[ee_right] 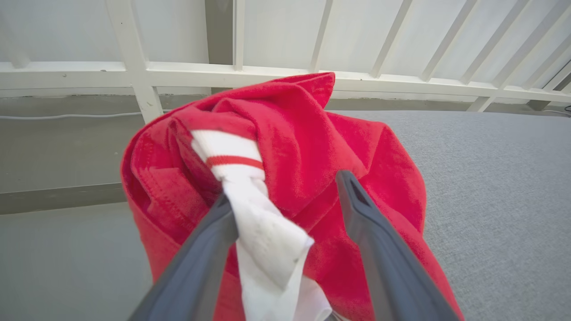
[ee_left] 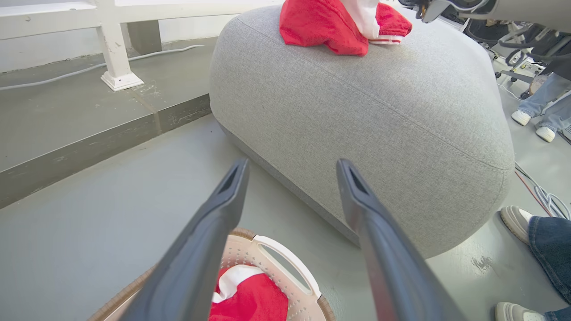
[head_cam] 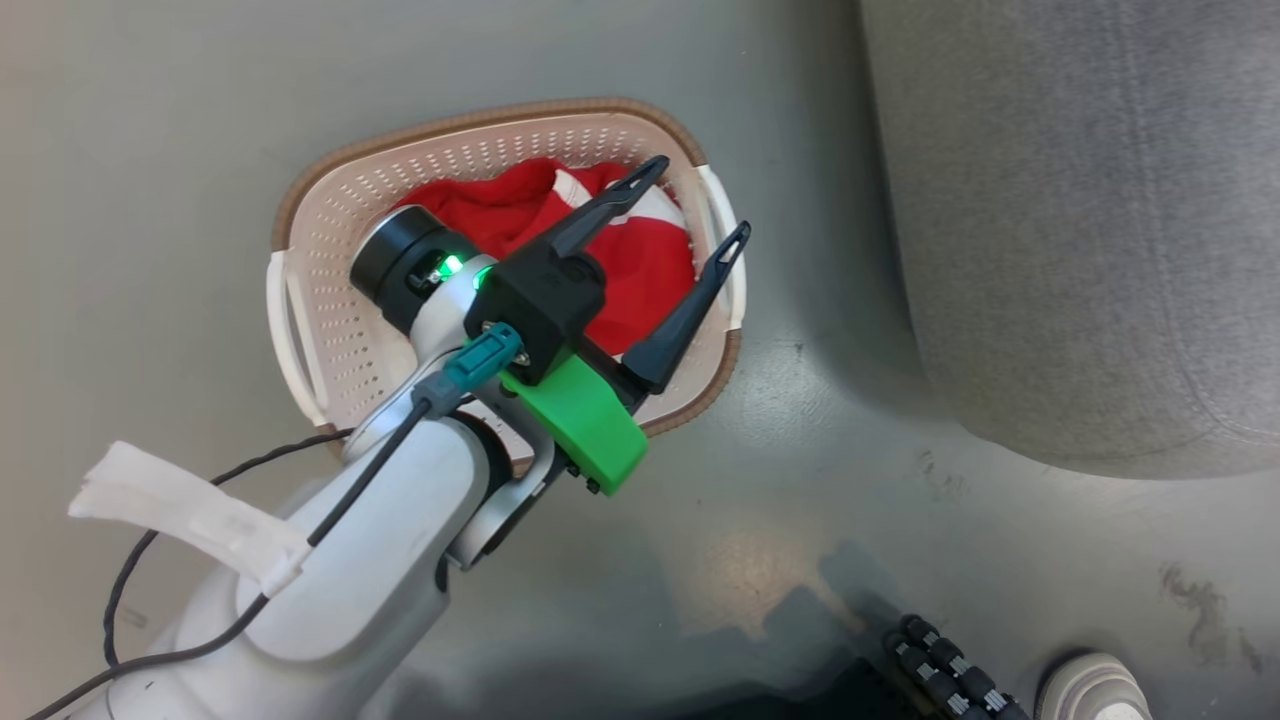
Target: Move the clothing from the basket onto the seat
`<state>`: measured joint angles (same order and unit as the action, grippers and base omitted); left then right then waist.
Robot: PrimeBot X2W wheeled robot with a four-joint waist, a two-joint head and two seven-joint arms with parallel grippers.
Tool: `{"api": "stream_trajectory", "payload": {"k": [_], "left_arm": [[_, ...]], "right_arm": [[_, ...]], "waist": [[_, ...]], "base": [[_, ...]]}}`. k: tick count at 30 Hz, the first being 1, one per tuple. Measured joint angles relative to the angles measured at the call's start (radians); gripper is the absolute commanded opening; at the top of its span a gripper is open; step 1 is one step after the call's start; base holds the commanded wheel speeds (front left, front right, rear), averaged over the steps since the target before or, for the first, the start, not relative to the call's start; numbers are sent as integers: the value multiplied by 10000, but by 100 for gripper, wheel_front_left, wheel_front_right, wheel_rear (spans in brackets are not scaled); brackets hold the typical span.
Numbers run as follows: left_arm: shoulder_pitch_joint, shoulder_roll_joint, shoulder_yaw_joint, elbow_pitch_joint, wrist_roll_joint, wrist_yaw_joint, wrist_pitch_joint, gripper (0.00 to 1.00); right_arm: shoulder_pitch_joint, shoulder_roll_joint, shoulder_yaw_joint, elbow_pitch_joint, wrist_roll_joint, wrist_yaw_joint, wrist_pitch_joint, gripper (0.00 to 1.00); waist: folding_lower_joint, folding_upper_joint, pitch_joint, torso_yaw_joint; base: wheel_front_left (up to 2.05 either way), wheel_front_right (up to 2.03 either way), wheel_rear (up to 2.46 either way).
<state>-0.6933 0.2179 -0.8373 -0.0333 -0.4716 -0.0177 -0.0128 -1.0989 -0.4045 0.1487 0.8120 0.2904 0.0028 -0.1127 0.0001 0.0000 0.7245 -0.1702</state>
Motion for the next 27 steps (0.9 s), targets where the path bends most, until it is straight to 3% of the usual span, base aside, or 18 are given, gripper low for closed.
{"api": "stream_trajectory", "payload": {"k": [13, 27], "left_arm": [[79, 313, 334, 219, -184, -2, -228, 100], [860, 420, 878, 894, -729, 2, -1131, 100]], "right_arm": [[730, 667, 506, 284, -17, 598, -1103, 100], [1849, 1208, 1032, 107, -370, 811, -1377, 100]], "waist": [[0, 0, -475, -841], [-1, 0, -1769, -1472]], "base": [[0, 0, 0], [0, 0, 0]]}}
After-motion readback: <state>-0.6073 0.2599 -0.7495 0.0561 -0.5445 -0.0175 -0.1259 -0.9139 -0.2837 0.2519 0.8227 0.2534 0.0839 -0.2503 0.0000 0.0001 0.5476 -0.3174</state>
